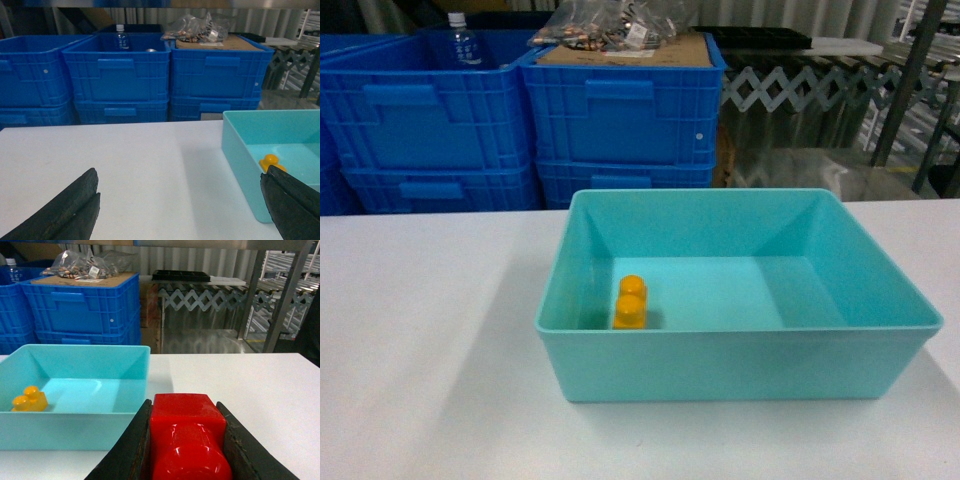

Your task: Pick red block from blue box to shelf

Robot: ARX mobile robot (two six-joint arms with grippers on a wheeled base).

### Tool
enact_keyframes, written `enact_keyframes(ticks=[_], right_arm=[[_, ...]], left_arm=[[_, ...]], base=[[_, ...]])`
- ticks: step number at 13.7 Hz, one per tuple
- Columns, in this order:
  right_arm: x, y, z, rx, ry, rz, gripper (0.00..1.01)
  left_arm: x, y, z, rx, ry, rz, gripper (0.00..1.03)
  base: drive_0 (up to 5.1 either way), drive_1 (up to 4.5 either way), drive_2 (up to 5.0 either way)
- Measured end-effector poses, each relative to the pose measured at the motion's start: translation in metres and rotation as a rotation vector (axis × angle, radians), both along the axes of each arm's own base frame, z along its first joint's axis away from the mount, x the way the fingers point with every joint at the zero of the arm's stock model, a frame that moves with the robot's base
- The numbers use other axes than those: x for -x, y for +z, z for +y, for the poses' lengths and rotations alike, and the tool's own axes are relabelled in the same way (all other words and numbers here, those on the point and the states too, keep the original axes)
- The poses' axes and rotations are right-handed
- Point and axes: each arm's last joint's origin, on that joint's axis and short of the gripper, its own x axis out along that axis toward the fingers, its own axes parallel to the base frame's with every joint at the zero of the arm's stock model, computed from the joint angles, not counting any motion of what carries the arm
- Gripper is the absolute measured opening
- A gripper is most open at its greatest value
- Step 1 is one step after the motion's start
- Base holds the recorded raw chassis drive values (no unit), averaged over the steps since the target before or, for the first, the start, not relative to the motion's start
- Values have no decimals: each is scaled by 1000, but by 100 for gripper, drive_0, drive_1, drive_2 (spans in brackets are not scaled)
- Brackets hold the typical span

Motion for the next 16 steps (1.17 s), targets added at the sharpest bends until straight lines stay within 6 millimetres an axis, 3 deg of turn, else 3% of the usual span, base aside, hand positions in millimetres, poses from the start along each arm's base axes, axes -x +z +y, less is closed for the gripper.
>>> enact_keyframes(ticks=[16], right_arm=[[0,0,0,0,0,0,28]], left_arm=[[0,0,0,0,0,-1,98]], base=[[-149,-149,-149]])
